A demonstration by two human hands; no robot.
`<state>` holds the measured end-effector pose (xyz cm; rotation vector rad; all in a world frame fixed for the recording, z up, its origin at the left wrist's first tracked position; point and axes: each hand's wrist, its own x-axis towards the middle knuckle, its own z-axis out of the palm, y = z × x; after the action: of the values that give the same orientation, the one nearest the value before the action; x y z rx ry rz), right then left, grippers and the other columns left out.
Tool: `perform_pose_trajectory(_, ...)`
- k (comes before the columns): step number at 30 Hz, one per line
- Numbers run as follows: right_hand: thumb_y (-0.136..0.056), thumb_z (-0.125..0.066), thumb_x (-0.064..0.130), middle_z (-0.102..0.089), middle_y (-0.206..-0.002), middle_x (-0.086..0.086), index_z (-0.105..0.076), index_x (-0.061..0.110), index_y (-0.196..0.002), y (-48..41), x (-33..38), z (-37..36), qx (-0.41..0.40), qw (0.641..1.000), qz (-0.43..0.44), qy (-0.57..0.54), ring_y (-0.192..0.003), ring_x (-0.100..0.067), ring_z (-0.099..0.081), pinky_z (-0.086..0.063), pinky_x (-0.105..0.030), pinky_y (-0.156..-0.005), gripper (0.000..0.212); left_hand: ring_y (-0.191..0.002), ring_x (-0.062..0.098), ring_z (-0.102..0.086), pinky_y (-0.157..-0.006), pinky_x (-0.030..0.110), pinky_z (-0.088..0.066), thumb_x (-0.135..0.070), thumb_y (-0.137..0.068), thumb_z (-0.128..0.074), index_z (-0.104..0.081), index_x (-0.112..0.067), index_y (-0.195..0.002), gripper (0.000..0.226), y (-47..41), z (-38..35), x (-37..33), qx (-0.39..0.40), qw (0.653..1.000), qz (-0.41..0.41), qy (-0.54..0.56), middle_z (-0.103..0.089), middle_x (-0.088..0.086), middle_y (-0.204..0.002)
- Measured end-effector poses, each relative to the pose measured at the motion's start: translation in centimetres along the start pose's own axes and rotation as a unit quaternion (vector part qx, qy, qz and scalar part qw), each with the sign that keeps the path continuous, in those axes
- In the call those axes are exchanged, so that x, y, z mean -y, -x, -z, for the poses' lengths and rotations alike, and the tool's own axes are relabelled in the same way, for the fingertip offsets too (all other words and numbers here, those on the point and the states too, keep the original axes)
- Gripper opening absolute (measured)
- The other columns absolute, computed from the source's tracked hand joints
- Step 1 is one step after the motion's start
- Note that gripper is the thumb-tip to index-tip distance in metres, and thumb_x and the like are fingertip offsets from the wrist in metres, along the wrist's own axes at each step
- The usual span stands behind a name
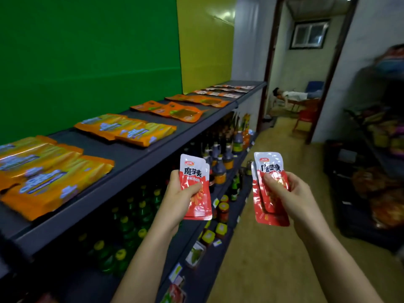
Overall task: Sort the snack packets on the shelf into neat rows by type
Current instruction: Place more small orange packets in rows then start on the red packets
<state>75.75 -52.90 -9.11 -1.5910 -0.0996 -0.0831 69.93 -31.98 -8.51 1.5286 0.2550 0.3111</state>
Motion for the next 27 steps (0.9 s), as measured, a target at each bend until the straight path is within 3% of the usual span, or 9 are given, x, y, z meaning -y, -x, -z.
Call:
perform_pose_trajectory(2,-0.082,-0.067,0.027,-0.072,-0.088,-0.006,-0.064,0.016,-0.096,-2.4,-0.5,0.9,-0.012,1.000,-0.002,0.004,-0.072,-0.017,-0.068,-0.052,-0.026,-0.062,0.019,-0.084,0.018,-0.066,-0.066,0.028,-0.052,-0.010,-0.090,-0.056,-0.048,-0.027,-0.095,0.019,-2.9,-2.2,0.9,0.016,1.000,0.010,0.003,-0.064,0.003,-0.100)
perform_pose_trajectory(5,-0.081,-0.068,0.031,-0.072,-0.092,-0.005,-0.063,0.023,-0.090,-6.9,-1.2,1.7,-0.033,0.999,-0.001,0.024,-0.082,-0.022,-0.069,-0.055,-0.035,-0.073,0.013,-0.079,0.014,-0.064,-0.062,0.025,-0.050,-0.008,-0.090,-0.055,-0.048,-0.025,-0.095,0.019,-7.6,-5.2,1.9,0.034,0.999,0.017,0.013,-0.063,0.000,-0.095)
perform_pose_trajectory(12,-0.077,-0.070,0.037,-0.072,-0.096,-0.006,-0.059,0.026,-0.087,-19.3,-1.6,0.8,-0.064,0.997,-0.010,0.040,-0.089,-0.025,-0.069,-0.055,-0.042,-0.084,0.019,-0.079,0.014,-0.063,-0.060,0.022,-0.050,-0.007,-0.090,-0.054,-0.045,-0.016,-0.113,0.026,-20.4,-10.3,1.3,0.058,0.998,0.016,0.023,-0.062,0.002,-0.097)
perform_pose_trajectory(15,-0.081,-0.068,0.032,-0.071,-0.097,-0.008,-0.058,0.024,-0.088,-24.3,-1.4,0.2,-0.060,0.998,-0.011,0.021,-0.087,-0.023,-0.068,-0.054,-0.033,-0.076,0.015,-0.080,0.013,-0.062,-0.064,0.024,-0.050,-0.006,-0.090,-0.053,-0.044,-0.013,-0.113,0.026,-25.5,-12.5,1.3,0.064,0.998,0.019,0.020,-0.061,0.003,-0.098)
perform_pose_trajectory(21,-0.084,-0.064,0.028,-0.069,-0.088,-0.005,-0.059,0.011,-0.107,-32.9,-3.7,0.2,-0.038,0.999,-0.030,-0.008,-0.057,-0.006,-0.064,-0.046,-0.014,-0.045,0.029,-0.078,0.014,-0.059,-0.067,0.024,-0.049,-0.003,-0.089,-0.053,-0.042,-0.008,-0.114,0.028,-33.8,-16.7,2.7,0.065,0.997,0.035,0.006,-0.060,0.007,-0.102)
perform_pose_trajectory(24,-0.085,-0.062,0.029,-0.067,-0.080,0.000,-0.058,0.011,-0.110,-37.9,-4.7,0.8,-0.021,0.999,-0.037,-0.017,-0.054,-0.005,-0.064,-0.044,-0.012,-0.042,0.031,-0.083,0.017,-0.060,-0.075,0.030,-0.051,-0.006,-0.090,-0.053,-0.042,-0.009,-0.117,0.030,-37.9,-18.9,3.3,0.066,0.997,0.040,-0.010,-0.059,0.001,-0.096)
perform_pose_trajectory(27,-0.085,-0.062,0.026,-0.066,-0.081,-0.003,-0.057,0.009,-0.108,-43.2,-5.7,1.8,-0.009,0.999,-0.036,-0.027,-0.059,-0.012,-0.064,-0.048,-0.016,-0.046,0.029,-0.083,0.016,-0.060,-0.074,0.028,-0.050,-0.008,-0.091,-0.052,-0.040,-0.013,-0.114,0.026,-42.0,-21.7,4.0,0.064,0.997,0.040,-0.010,-0.058,-0.002,-0.094)
